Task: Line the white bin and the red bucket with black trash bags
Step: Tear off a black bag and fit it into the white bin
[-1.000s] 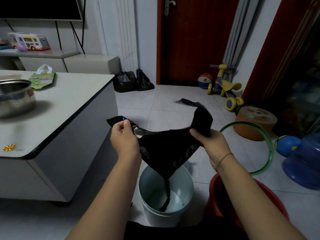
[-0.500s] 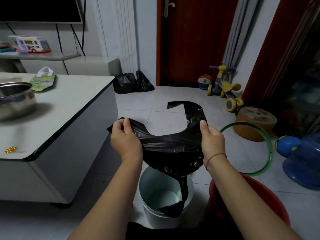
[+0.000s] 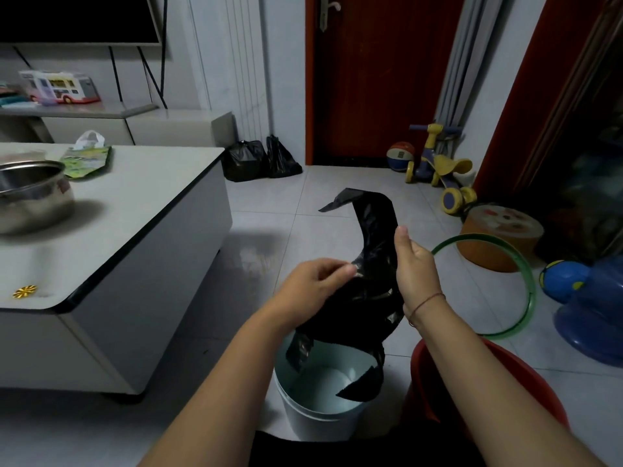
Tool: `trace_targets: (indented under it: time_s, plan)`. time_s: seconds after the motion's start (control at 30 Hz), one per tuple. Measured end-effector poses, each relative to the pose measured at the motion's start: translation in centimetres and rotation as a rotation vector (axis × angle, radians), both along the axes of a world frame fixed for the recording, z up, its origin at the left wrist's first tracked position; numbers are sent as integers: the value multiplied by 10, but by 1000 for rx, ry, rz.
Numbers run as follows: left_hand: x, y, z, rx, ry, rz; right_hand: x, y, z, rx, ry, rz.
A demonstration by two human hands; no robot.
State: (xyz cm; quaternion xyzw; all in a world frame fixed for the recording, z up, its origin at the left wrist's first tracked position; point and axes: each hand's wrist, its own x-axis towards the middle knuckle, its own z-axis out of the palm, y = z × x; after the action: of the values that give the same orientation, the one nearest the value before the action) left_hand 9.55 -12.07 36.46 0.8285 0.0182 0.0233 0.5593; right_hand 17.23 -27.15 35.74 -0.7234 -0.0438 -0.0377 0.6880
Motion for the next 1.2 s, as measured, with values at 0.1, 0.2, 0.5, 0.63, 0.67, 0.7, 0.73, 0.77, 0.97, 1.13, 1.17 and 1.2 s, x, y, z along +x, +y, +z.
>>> trace_targets:
  time_s: [0.1,0.2,0.5,0.63,0.67,0.7,0.73,0.77,0.97,1.13,1.17,1.2]
  plan:
    - [-2,2,-2,-184,105,-6,1,-1,0,-20,-22,4]
    - [-3,6,2,-331,168,-15,4,-1,0,-68,-49,-35]
    - [2,1,2,-630,245,299,-6,2,-5,-381,-102,-54]
    - [5,-3,4,-757,184,365,-32,19,-3,-179,-1,244]
    - [4,-5,5,-772,170,364,-36,23,-3,-178,17,306]
    - [4,-6,5,-779,160,360,-38,26,-4,-188,14,338]
    - [3,-7,5,-784,157,349,-39,27,-4,-191,9,349]
    - [2,-7,6,-791,159,332,-38,27,-5,-183,8,351]
    - [-1,-5,7,-789,132,290,-36,24,-6,-72,36,295]
    - [1,-7,7,-842,147,306,-36,25,-4,-32,-39,258]
    - [1,-6,6,-854,157,293,-36,24,-5,-27,-44,250]
    - [2,-5,5,-855,168,278,-35,24,-5,-23,-45,240]
